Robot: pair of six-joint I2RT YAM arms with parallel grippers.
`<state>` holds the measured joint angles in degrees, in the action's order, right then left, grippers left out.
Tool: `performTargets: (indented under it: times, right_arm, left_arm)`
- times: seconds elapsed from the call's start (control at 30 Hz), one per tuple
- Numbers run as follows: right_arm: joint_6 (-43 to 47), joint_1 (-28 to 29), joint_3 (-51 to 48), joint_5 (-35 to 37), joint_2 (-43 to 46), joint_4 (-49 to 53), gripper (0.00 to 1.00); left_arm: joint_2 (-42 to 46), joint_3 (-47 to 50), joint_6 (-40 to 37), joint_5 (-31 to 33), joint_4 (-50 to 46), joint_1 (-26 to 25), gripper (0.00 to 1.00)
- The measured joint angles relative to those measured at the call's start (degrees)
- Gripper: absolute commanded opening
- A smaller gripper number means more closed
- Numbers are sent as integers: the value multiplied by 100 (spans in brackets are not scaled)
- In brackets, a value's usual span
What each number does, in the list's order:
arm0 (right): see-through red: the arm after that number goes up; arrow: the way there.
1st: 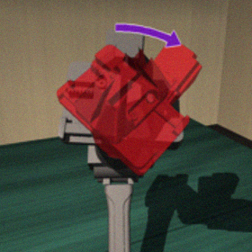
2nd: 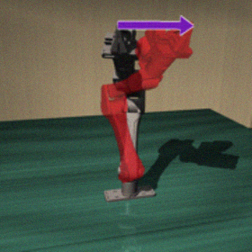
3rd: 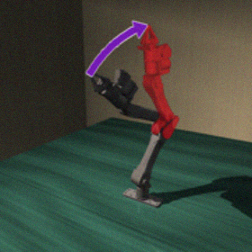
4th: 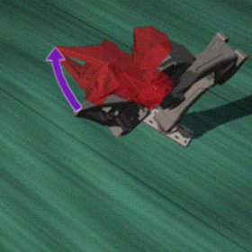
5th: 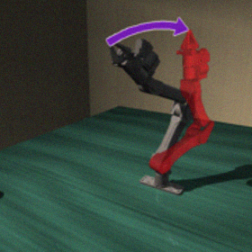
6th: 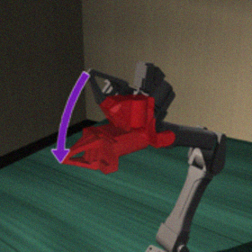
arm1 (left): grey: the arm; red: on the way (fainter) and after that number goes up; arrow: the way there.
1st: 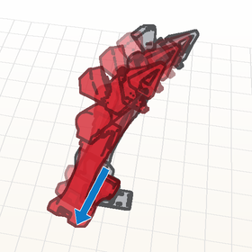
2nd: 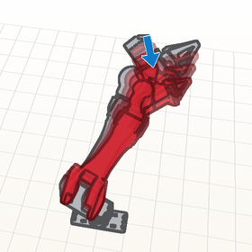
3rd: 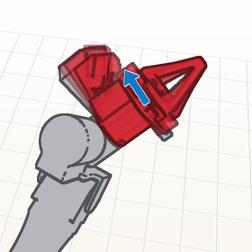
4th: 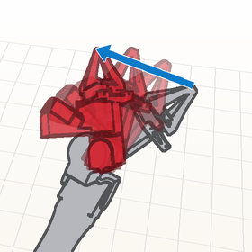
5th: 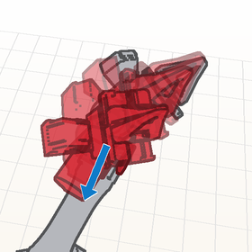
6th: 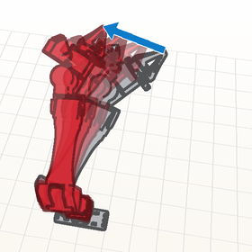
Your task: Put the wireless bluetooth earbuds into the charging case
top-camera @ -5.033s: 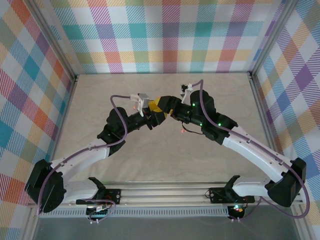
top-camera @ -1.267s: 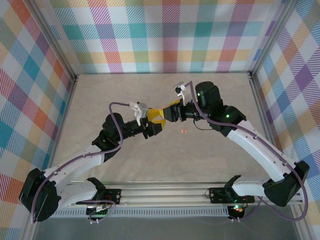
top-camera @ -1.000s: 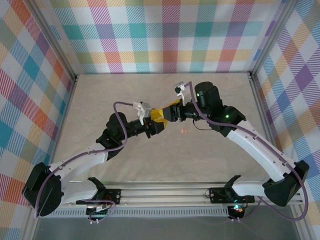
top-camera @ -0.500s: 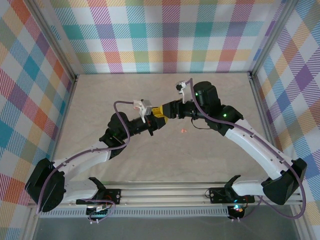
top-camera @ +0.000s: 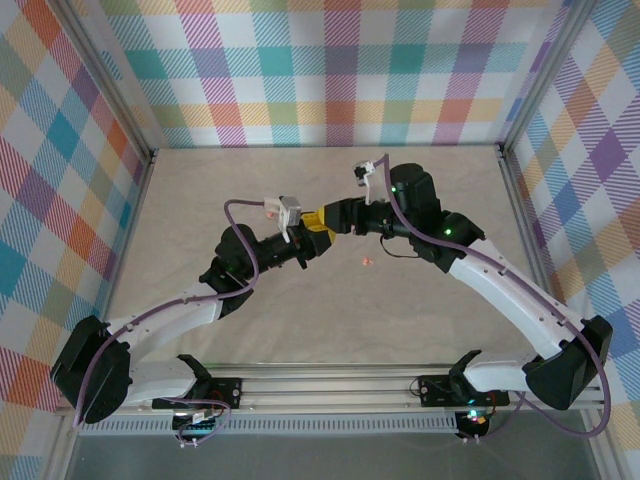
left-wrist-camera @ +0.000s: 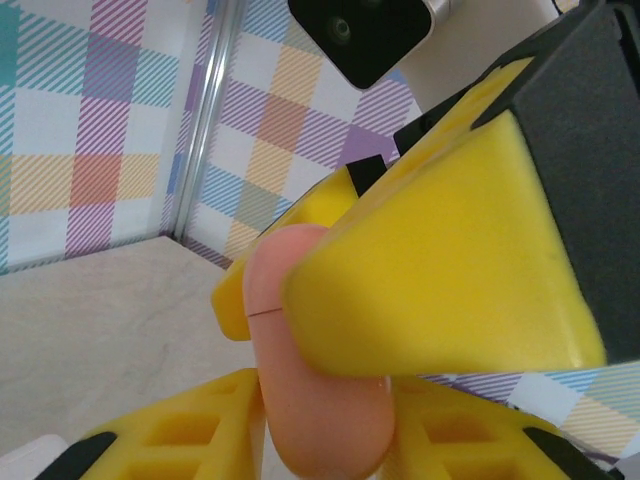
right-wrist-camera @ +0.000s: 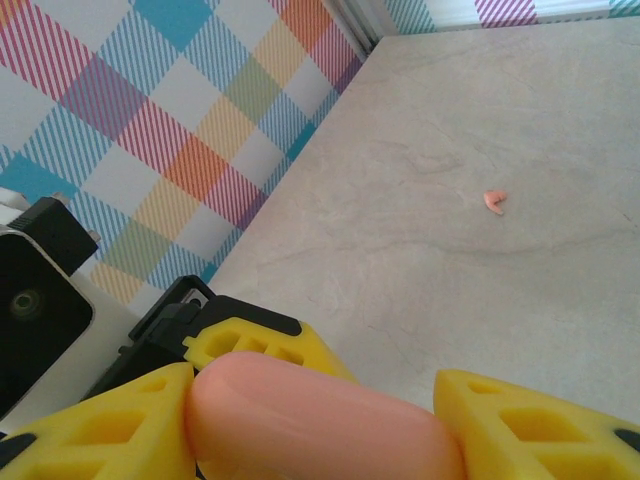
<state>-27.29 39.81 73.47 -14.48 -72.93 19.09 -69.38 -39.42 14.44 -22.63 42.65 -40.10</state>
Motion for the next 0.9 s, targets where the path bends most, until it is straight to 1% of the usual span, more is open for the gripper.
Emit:
performTargets:
  times: [0.1,0.23,0.3,0.33,0.47,0.53,0.6,0.63,0.7,0.77,0.83,0.9]
  right_arm:
    - [-179,-4,-28,-11,2,-81,42]
    - [-297,11,-66,-101,0,-103,42]
    - [-380,28,-72,-122,4,-105,42]
    - [-404,28,-72,-129,7,-107,42]
    - [-605,28,-74,-136,7,-155,42]
    - [-750,22,-79,-92,2,-170,44]
    - [-841,17,-79,-72,0,-170,49]
    - [-874,17,-79,-72,0,-170,53]
    - [-935,17,-79,-72,0,-170,67]
    - [-979,17,-120,-133,11,-223,74]
    - [-1012,4,-203,-208,81,-297,76]
    - [-1067,-46,-313,-271,225,-369,75]
  left_arm:
    - [-2,0,164,39,57,0,32]
    - [-22,0,332,81,186,-2,45]
    - [-24,2,413,118,197,-4,46]
    - [-24,2,433,136,199,-9,45]
    - [-24,2,507,173,260,-35,24]
    - [-24,2,466,247,267,-39,17]
    - [-24,2,437,282,254,-39,13]
    - [-24,2,439,282,254,-39,12]
    - [-24,2,437,284,238,-39,10]
    - [-15,0,450,297,197,-46,9]
    - [28,0,470,352,120,-44,9]
    - [111,2,518,431,35,-42,8]
